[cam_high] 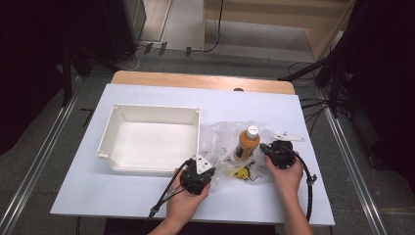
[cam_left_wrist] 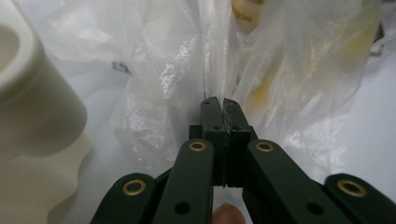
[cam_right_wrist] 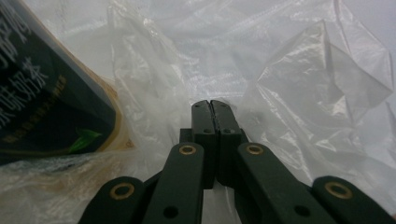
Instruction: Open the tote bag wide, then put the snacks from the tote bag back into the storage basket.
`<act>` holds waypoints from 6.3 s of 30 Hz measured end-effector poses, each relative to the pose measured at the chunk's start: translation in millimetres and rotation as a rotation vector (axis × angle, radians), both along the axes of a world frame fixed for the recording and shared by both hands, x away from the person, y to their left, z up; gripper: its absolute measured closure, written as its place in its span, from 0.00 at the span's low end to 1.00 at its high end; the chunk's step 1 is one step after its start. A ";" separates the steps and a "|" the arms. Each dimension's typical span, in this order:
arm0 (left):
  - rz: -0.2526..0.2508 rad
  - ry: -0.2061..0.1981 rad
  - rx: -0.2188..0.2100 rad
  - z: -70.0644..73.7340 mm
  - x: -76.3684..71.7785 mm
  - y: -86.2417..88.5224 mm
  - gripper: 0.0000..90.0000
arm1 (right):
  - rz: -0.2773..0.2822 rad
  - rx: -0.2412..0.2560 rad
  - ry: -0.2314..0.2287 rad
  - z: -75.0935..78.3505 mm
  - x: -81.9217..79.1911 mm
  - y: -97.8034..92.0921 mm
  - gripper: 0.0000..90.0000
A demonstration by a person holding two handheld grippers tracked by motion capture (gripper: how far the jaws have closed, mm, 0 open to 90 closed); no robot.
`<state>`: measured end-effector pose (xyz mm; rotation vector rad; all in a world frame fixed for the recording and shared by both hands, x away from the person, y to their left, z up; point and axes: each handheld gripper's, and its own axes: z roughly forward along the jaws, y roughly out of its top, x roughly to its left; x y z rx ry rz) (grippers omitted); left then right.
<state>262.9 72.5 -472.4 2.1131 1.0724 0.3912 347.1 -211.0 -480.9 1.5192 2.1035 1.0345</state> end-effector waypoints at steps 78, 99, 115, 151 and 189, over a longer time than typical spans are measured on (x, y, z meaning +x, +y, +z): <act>-0.144 -0.114 -0.272 22.8 -34.5 85.4 0.42 | 0.029 0.149 -0.226 41.2 -54.9 -25.2 0.51; 0.005 -0.185 -0.289 37.1 -31.3 150.2 0.36 | 0.124 0.163 -0.287 56.3 -63.4 -10.5 0.92; 0.108 -0.219 -0.295 39.5 -32.9 191.1 0.25 | 0.090 0.095 -0.097 16.4 -42.2 -9.9 0.80; 0.125 -0.241 -0.284 45.9 -38.1 223.3 0.12 | 0.290 0.162 -0.215 52.3 -47.0 15.0 0.28; 0.133 -0.243 -0.291 46.7 -36.0 229.2 0.12 | 0.323 0.104 -0.139 65.6 -23.9 34.7 0.27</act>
